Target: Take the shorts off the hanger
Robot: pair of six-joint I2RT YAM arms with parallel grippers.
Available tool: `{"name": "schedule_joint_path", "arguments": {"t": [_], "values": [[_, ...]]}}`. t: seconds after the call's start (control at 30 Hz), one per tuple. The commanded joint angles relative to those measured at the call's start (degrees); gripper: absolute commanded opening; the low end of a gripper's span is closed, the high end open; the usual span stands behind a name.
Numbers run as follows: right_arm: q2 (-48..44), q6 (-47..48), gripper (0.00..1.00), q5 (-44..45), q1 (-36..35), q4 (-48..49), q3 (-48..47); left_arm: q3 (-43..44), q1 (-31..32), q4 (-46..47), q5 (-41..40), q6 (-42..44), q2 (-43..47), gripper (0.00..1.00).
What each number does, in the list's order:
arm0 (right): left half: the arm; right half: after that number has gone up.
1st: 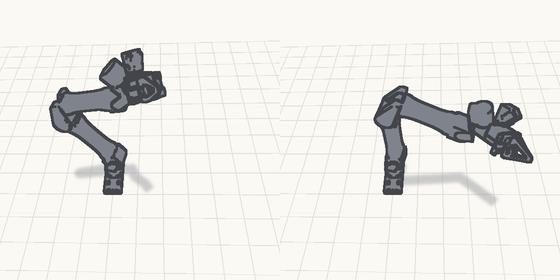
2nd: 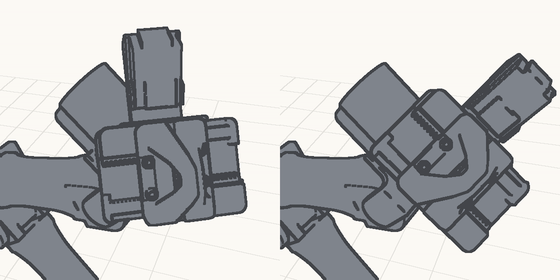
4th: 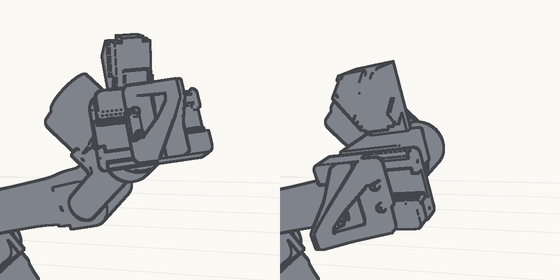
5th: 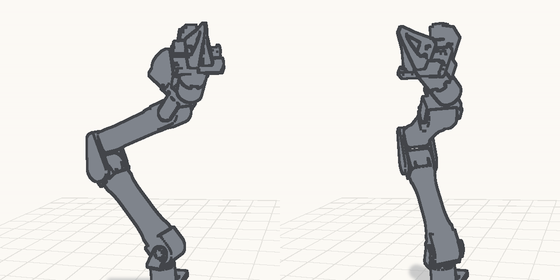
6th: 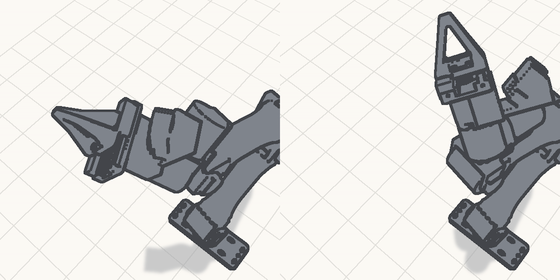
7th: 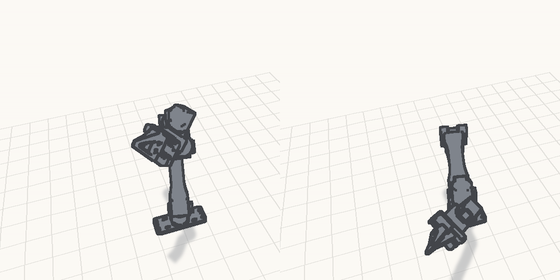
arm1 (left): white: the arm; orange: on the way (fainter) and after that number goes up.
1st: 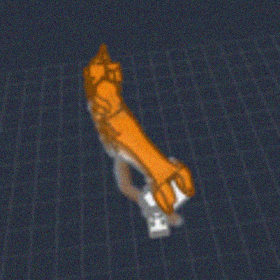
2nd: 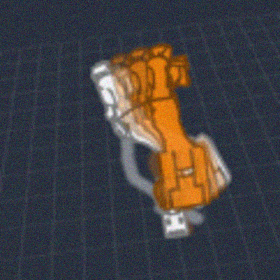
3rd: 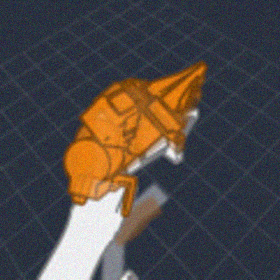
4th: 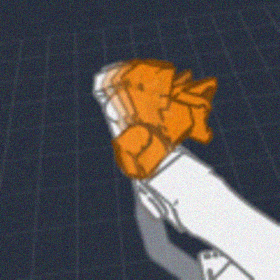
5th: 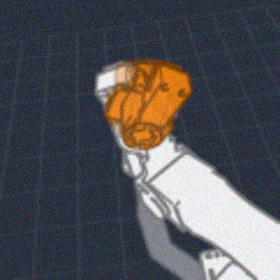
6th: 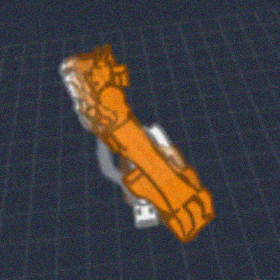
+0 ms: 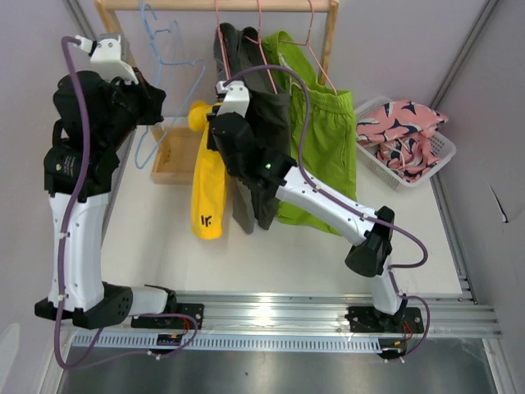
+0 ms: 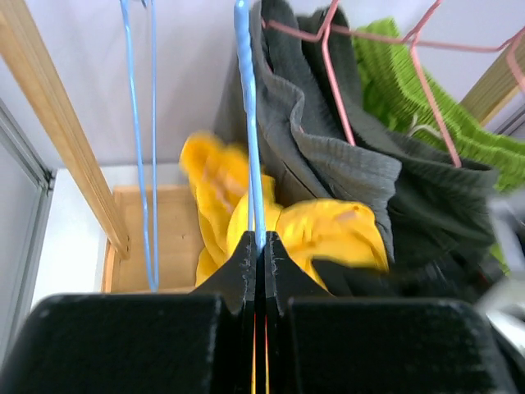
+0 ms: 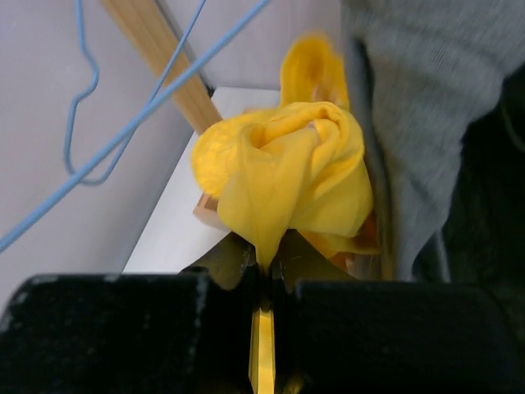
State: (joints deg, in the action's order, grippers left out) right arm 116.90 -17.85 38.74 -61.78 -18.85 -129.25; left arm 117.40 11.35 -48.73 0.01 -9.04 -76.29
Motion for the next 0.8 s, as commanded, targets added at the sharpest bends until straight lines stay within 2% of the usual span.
{"name": "schedule_joint_path", "arguments": {"t": [0.0,0.1,0.13,0.2,0.37,0.5,0.57,0.67,0.77], "values": [[0.01,-1.31,0.00,-4.02,-1.32,-2.86,-1.72,1.59,0.42,1.89,-0.45,-0.10,1.94,0.00],[-7.79,-3.51,0.00,-4.11,-3.69,3.10,13.19,4.76,0.42,1.97,-1.06,0.42,0.18,0.00],[-10.00,-4.29,0.00,-3.59,-6.31,5.99,21.24,5.98,0.42,2.32,-1.24,0.69,-0.52,0.00],[-16.14,-5.79,0.00,-1.22,-9.66,7.86,28.06,8.27,0.42,2.41,-1.77,1.21,-3.33,0.00],[-28.11,-7.29,0.00,5.19,-25.54,10.33,46.07,17.23,0.42,1.36,-3.44,2.53,-11.15,0.00],[-38.22,-6.77,0.00,11.69,-38.74,9.36,53.21,24.52,0.42,1.71,-3.79,2.80,-17.21,0.00],[-43.23,-4.40,0.00,16.70,-46.10,7.70,54.36,25.59,0.42,3.80,-3.26,3.15,-19.76,0.00],[-48.25,-1.41,0.00,25.31,-52.37,3.48,53.23,25.77,0.42,6.10,-2.91,3.50,-22.84,0.00],[-52.37,7.88,0.00,35.33,-58.88,5.39,51.82,28.74,0.51,6.72,-2.82,3.59,-27.48,0.00]]}}
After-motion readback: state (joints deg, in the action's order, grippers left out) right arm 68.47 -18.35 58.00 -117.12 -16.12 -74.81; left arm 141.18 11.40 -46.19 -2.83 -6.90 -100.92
